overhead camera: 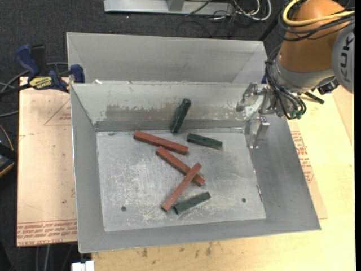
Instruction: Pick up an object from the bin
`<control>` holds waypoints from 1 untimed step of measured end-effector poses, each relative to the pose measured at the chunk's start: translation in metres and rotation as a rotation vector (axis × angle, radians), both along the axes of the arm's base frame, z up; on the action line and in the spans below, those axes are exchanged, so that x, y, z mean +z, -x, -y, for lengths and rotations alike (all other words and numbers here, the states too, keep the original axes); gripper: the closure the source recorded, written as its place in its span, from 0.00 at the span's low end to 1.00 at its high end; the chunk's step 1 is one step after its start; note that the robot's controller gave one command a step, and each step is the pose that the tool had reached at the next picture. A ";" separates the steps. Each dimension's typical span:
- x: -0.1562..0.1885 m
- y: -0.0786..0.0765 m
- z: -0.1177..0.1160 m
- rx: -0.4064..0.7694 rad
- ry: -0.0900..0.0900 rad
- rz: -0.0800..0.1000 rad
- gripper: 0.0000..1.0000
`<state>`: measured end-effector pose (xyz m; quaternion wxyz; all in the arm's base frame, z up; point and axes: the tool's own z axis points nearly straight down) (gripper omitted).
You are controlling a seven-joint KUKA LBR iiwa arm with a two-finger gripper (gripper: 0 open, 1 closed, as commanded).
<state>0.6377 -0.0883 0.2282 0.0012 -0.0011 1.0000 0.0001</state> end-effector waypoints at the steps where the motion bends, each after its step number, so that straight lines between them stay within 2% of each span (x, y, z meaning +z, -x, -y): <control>1: 0.000 0.000 0.000 0.000 0.000 0.000 0.00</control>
Offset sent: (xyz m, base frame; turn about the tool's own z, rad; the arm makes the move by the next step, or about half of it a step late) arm -0.0547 0.0668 -0.1227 0.2761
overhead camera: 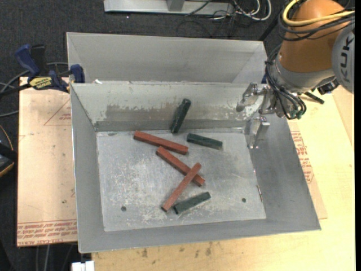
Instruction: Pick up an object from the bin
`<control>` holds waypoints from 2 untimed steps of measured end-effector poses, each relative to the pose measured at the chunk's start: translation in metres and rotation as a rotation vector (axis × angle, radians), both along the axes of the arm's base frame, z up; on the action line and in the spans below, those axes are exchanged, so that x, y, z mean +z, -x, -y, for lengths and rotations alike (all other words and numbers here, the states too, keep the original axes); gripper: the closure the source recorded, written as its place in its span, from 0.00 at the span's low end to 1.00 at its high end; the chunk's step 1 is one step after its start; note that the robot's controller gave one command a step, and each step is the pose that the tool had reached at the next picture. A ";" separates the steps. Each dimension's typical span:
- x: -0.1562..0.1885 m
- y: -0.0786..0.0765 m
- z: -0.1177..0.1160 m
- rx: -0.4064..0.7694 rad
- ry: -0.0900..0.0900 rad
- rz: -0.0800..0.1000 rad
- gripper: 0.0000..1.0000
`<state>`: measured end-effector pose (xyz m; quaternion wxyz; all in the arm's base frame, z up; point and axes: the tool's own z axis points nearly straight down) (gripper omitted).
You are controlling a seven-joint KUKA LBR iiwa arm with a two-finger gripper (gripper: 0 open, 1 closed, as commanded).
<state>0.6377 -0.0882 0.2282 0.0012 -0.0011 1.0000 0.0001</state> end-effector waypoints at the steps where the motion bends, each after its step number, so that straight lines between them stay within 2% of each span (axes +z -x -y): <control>1: -0.027 0.012 -0.013 -0.070 0.001 0.006 0.00; 2: -0.085 0.009 -0.019 -0.255 -0.002 0.005 0.00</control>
Offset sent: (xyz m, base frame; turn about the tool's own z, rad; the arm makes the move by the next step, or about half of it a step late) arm -0.0030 0.0184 -0.1549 0.4581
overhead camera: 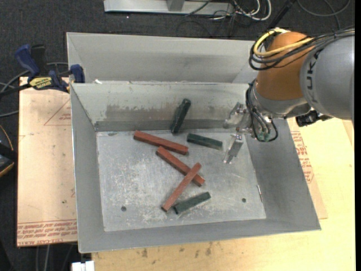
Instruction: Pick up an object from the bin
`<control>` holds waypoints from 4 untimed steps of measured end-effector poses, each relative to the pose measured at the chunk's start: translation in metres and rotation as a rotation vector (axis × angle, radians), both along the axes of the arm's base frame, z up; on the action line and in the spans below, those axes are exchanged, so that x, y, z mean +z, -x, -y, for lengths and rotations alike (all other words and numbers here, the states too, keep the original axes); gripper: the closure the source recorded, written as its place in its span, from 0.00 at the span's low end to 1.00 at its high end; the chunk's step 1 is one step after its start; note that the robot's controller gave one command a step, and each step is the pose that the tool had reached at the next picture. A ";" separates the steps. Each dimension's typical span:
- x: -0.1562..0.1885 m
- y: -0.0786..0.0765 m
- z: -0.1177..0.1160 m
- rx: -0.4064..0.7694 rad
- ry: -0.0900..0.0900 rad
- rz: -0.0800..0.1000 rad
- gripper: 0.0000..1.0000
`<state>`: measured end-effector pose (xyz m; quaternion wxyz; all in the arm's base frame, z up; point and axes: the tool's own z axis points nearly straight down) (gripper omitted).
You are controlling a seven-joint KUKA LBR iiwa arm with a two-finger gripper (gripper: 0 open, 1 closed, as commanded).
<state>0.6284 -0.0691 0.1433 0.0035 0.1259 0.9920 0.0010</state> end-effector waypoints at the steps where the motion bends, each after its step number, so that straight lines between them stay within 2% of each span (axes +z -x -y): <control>1: -0.018 -0.005 -0.026 -0.056 0.000 -0.012 0.00; 2: -0.067 -0.028 -0.046 0.197 0.003 0.013 1.00; 3: -0.067 -0.028 -0.046 0.197 0.003 0.013 1.00; 4: 0.131 -0.031 -0.047 0.141 0.002 0.006 1.00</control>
Offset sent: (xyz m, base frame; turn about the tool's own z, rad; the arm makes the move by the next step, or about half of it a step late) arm 0.0221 0.0457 -0.0733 -0.1970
